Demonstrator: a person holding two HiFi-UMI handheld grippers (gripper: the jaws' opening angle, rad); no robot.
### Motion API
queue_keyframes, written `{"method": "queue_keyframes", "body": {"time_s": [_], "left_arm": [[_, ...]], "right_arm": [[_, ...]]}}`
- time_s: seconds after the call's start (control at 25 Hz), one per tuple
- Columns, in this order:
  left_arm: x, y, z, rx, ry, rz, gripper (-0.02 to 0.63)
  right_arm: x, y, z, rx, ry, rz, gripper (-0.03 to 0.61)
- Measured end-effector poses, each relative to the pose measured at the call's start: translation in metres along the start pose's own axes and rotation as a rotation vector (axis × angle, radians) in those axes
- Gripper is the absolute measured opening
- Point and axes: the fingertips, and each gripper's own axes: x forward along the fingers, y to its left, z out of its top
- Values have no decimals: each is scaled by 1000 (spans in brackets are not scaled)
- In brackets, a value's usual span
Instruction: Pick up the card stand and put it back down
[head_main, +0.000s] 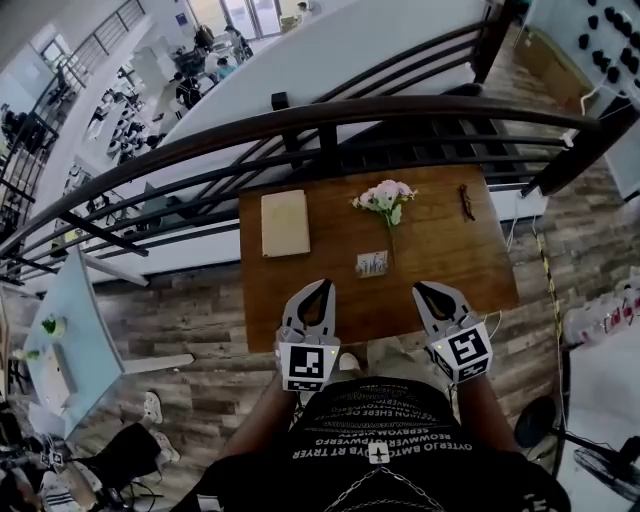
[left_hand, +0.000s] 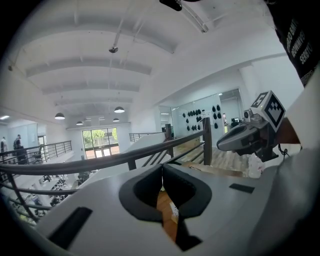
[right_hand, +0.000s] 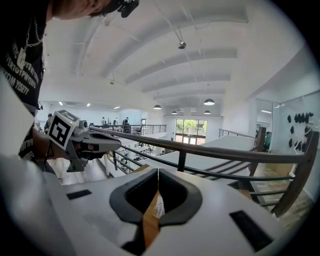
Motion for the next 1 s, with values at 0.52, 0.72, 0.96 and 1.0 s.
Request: {"method": "queue_keyframes", "body": {"time_s": [0.52,0.72,0.96,1.0], "left_arm": [[60,-9,-52,-52,115,4,28],[76,-16,-72,-72,156,4,28],[96,-24,-98,-79,208,-8,28],[99,-25,-104,-81,219,-10,28]], "right_arm": [[44,-42,-58,52,92,59,17],[56,-47,-81,42,145,102,17],[72,-59,-112,65,201,137,17],[75,-60,-118,71,214,142,17]]}}
